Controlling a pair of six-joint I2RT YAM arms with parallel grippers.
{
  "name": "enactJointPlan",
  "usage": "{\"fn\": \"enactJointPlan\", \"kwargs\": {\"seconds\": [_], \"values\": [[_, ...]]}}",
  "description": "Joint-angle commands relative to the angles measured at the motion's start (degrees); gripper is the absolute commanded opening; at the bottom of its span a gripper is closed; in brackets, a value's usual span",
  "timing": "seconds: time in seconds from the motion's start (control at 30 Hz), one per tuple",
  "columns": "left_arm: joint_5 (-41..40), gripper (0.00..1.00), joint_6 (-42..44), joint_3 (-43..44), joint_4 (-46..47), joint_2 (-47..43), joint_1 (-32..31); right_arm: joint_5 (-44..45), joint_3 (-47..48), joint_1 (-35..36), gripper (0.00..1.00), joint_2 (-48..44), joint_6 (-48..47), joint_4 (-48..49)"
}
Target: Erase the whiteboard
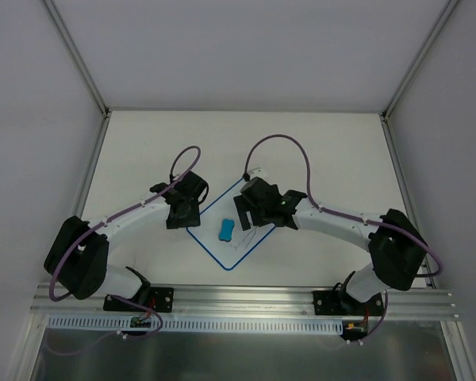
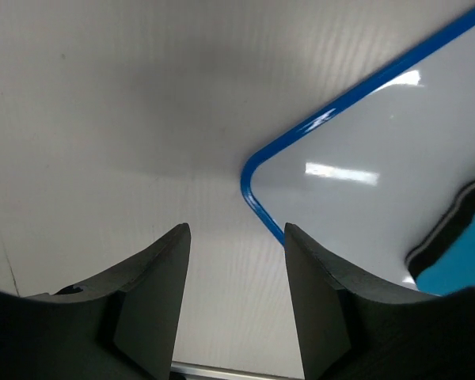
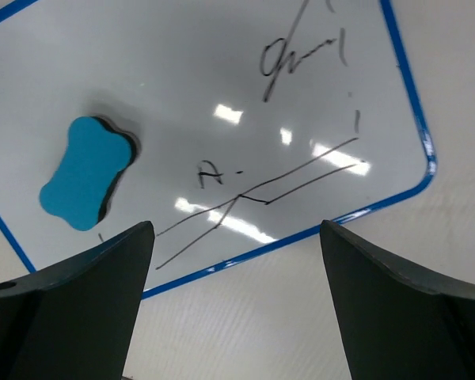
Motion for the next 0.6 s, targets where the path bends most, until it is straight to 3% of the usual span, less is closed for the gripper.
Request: {"fn": "enactJointPlan", "kwargs": {"seconds": [0.0,0.1,0.57], "values": [[-1.3,0.51,-2.3,-4.7,4.9,-2.9,2.3,5.7,5.3,4.6,0.87,3.6,4.5,-0.6],[-0.2,0.49,-2.3,-8.2,8.3,-3.7,4.3,5.5,8.6,6.7,0.75,9.1,6.0,-1.0],[1.5,0.50,-1.8,-14.7,13.7,-8.8,7.4,11.2,15.8,12.5,0.75,17.5,14.0,-1.3]]}}
